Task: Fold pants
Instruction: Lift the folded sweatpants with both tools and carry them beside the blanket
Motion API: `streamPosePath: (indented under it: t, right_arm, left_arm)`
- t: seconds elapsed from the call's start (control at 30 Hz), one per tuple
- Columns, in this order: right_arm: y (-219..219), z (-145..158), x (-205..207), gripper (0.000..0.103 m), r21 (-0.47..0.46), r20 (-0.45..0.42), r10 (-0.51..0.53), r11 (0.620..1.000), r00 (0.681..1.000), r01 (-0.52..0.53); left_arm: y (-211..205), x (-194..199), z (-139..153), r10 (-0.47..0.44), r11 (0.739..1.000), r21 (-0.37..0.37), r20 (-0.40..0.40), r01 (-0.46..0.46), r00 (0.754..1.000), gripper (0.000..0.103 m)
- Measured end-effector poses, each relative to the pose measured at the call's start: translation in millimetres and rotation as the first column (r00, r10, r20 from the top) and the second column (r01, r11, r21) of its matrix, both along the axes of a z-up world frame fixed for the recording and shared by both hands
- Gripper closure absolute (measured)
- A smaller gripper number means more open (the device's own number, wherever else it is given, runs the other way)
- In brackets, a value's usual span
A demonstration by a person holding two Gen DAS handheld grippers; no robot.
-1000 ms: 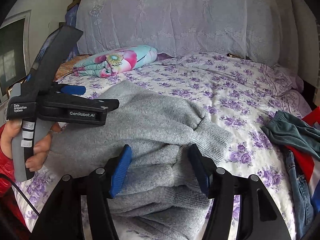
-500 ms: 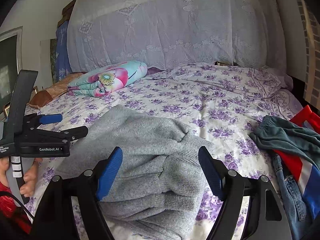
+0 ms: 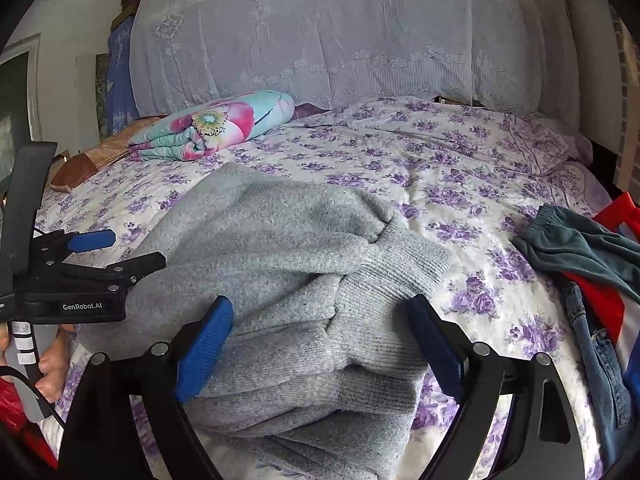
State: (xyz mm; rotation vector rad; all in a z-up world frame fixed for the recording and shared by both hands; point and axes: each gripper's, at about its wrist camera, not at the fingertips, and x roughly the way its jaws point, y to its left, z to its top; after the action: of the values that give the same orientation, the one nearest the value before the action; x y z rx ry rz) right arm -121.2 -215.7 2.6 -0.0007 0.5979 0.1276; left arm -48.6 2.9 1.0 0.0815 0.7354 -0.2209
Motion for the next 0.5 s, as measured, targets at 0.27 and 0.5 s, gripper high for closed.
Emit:
streamPosePath:
  t: [0.27, 0.5]
  right_arm:
    - [-79.2, -12.1, 14.1, 0.003, 0.404, -0.210, 0.051, 0.914, 0.976, 0.039]
    - [-72.3, -50.1, 60.6, 0.003, 0.599, -0.314, 0.175, 0.799, 0.933, 0.052]
  left_arm:
    - [46.6, 22.7, -19.5, -0.197, 0.924, -0.373, -0.273, 0.085, 0.942, 0.005]
    - [-8.2, 40.5, -27.3, -0.336, 0.905, -0.365, -0.295, 0.219, 0.895, 0.004]
